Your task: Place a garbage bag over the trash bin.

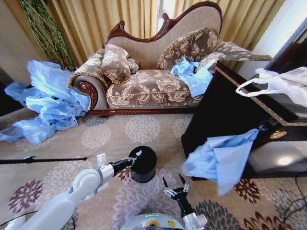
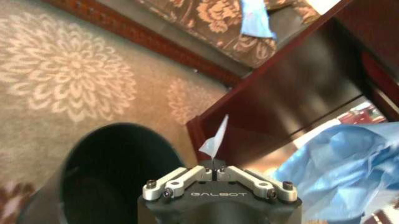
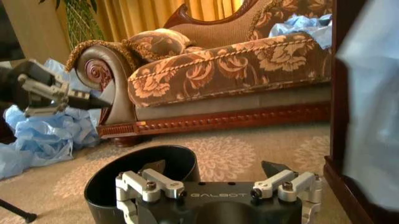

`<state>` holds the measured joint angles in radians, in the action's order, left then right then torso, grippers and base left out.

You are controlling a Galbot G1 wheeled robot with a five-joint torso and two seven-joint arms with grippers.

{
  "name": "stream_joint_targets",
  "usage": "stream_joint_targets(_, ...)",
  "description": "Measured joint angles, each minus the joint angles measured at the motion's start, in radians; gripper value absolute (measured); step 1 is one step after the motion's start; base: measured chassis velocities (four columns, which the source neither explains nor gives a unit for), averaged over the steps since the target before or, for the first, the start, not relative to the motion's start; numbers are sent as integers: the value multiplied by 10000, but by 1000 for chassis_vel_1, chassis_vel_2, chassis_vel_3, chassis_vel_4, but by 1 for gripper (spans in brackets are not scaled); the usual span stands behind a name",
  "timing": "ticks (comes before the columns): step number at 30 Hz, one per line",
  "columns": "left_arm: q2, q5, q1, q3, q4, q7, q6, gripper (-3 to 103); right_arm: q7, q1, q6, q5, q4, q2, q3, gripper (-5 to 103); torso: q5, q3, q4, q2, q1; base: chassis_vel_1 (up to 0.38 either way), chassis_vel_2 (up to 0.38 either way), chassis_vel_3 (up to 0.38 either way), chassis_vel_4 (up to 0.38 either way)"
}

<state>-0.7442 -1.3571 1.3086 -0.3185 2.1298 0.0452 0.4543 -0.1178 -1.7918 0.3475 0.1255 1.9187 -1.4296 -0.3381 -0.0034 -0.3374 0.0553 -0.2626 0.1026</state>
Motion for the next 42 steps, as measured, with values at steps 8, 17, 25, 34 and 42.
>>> stream_joint_targets(8,-323,382,-377,363,-34,246,46,8,14,101,-15,12,54,3,13,100,0,0,0,0,0,0,0,0,0)
stream_joint_targets(17,-384,4228,-1267,806,34,929,1335,41,35,149,-35,31,34,6,-11,100,-2,-1,-1,0,1,0,0,0,0)
stream_joint_targets(25,-272,3724,-1677,636,698,2423,1667,68,87,248,-64,-30,-61,-26,34,100,-1,-1,0,0,1,0,0,0,0)
stream_joint_targets(34,-705,3274,-1131,-304,840,5707,356,98,127,376,-135,-107,-139,74,83,100,-1,-1,0,0,1,0,0,0,0)
stream_joint_targets(42,-958,6368,76,-1646,358,1134,-152,100,231,421,-233,-209,-74,142,200,100,3,0,-9,0,0,0,0,0,0)
